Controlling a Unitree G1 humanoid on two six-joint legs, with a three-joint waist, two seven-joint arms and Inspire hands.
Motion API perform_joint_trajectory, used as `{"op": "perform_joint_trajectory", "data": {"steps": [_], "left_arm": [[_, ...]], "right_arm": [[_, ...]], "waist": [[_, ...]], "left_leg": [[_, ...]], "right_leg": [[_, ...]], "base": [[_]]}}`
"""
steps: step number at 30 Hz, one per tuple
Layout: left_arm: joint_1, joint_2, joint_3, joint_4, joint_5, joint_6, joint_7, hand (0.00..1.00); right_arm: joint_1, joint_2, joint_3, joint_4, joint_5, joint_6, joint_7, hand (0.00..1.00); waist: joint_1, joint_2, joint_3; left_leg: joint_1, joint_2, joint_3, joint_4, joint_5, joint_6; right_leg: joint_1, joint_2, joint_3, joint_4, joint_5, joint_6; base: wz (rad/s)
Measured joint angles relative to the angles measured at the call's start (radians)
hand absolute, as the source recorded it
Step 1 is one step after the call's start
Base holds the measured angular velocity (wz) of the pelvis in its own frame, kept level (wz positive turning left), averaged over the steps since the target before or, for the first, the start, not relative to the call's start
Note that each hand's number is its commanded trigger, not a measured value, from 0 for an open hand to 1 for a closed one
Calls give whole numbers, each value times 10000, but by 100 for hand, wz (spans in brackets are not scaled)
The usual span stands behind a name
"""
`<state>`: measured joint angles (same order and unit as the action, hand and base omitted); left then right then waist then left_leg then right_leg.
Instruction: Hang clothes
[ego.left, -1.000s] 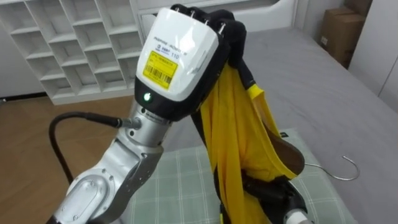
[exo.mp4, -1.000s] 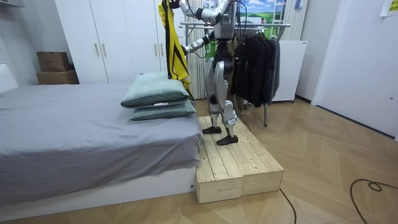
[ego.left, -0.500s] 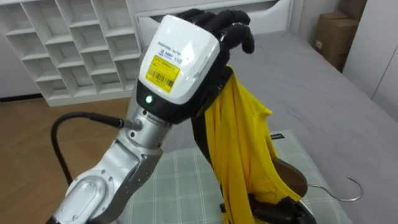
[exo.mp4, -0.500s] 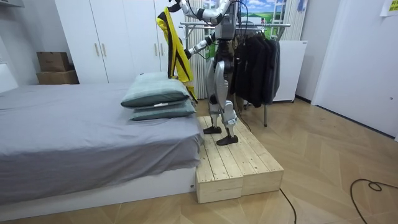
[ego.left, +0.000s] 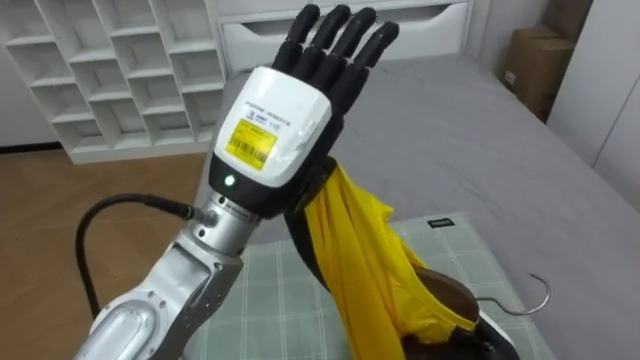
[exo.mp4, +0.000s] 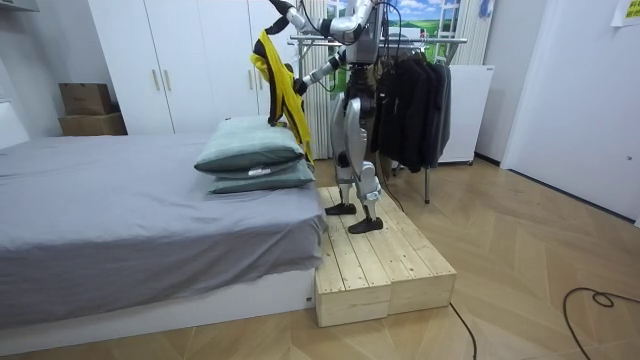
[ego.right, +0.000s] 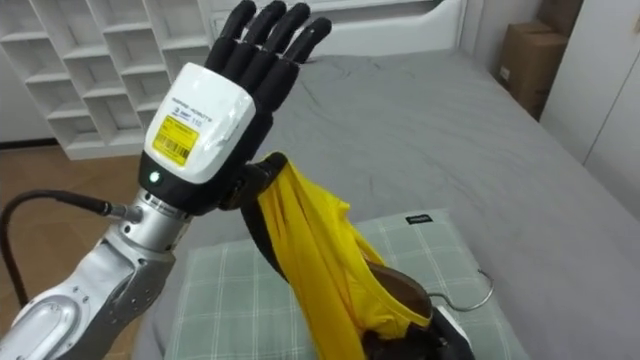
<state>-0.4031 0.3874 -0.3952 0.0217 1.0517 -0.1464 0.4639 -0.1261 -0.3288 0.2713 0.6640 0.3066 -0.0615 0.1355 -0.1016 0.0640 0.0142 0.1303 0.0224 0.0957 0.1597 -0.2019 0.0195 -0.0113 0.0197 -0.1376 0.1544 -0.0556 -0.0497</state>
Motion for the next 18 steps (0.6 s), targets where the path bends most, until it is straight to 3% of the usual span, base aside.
{"op": "perform_joint_trajectory", "data": {"steps": [3, 5, 7, 12, 16, 18], "left_arm": [[97, 124, 0, 1, -5, 110, -389, 0], [98, 262, 0, 0, -21, 114, -591, 0], [124, 327, 0, 2, -404, 140, -771, 0], [440, 453, 0, 50, -985, 333, -862, 0], [707, 470, 0, 213, -1040, 336, -1025, 0], [766, 471, 1, 325, -1031, 348, -1183, 0]], "right_arm": [[-131, -34, -321, -47, -1160, 7, 117, 100], [-199, -126, -443, -52, -1500, 7, 192, 100], [-264, -411, -594, -210, -2017, 7, 207, 100], [-257, -1063, -604, -994, -3036, 6, 334, 100], [-258, -1108, -808, -1340, -3648, 6, 438, 100], [-257, -1108, -965, -1340, -4041, 7, 519, 100]], "waist": [[-10, -164, -15], [-13, -278, -81], [-11, -333, -109], [-57, -360, -95], [-101, -502, -35], [-87, -566, -44]], "left_leg": [[-59, -14, 1, -9, 0, 0], [-95, -11, -3, -3, 0, -1], [-52, -18, 5, 2, 1, -1], [58, -1, 113, -20, 0, -1], [98, -5, 139, -73, 1, -1], [107, -1, 142, -73, 1, 0]], "right_leg": [[-34, 4, 11, 8, -18, 3], [-56, 11, 19, -5, -27, -5], [-74, 5, 20, 14, -13, -7], [-58, -1, 97, 139, -23, -10], [-86, 22, 127, 164, -51, -16], [-83, 34, 138, 159, -53, -23]], "base": [[0], [0], [0], [-7], [-3], [0]]}}
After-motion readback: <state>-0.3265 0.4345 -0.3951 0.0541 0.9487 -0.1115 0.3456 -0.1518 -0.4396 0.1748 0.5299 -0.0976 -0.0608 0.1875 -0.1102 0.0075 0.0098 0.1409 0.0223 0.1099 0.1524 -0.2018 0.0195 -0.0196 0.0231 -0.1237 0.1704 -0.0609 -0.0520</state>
